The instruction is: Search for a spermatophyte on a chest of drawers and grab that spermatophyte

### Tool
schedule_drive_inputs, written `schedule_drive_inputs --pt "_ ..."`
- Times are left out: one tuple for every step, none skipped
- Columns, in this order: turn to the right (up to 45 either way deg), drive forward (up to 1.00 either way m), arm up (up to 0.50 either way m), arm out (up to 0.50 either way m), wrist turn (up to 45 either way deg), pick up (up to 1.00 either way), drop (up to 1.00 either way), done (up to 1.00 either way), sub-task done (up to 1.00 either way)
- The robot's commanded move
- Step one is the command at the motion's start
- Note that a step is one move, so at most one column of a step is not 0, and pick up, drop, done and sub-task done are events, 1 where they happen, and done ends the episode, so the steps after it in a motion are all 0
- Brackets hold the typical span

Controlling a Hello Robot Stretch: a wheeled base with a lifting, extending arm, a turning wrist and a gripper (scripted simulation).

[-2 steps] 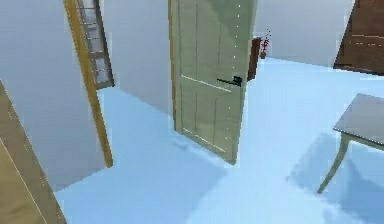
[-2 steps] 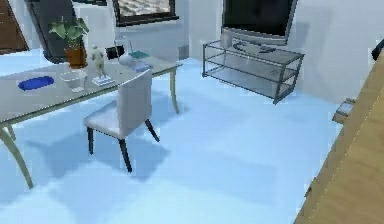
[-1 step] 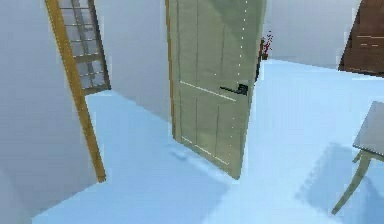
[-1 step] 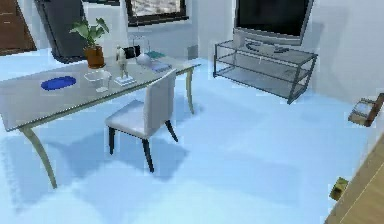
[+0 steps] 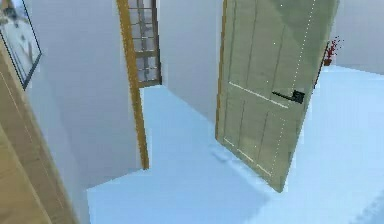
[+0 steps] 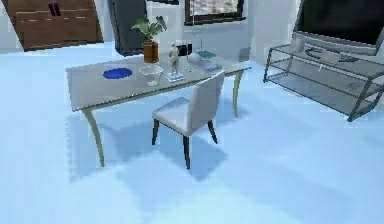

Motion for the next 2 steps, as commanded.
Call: schedule_drive_inputs --pt "0.0 0.55 0.0 0.0 0.0 0.0 0.0 0.0 0.0" --pt "3.0 0.0 0.0 0.0 0.0 0.0 0.0 0.0 0.0"
